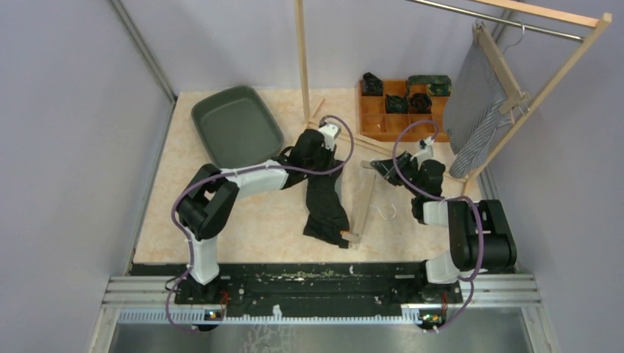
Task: Clip the underwear to the hanger
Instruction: Clamp the underwear onto the hanger.
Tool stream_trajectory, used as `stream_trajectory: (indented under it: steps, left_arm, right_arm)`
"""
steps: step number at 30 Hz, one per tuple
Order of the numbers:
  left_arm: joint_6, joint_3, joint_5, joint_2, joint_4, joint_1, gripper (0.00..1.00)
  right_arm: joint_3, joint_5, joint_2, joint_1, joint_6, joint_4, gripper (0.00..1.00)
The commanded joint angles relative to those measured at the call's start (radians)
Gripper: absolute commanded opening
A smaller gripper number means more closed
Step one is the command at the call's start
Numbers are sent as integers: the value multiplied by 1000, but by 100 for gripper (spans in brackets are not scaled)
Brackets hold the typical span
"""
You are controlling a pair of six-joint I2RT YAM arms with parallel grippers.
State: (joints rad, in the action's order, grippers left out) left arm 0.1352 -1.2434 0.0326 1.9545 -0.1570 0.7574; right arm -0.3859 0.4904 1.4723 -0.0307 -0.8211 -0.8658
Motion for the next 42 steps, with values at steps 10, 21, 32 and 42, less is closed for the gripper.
stream_trajectory:
  steps: [10,21,32,42]
  left_arm:
    - [165,4,-34,-88,-140,-27,0]
    - [170,11,-50,-20,-178,-49,50]
    - [12,18,-141,24,-223,-49,55]
    - [-31,-40,-222,120,-194,-49,54]
  right_arm:
    - [-28,38,15,-41,50,-47,0]
    - [-25,25,-3,-41,57,-28,0]
    - [-16,19,-9,-41,59,-27,0]
    - [-16,14,-16,-39,62,-16,0]
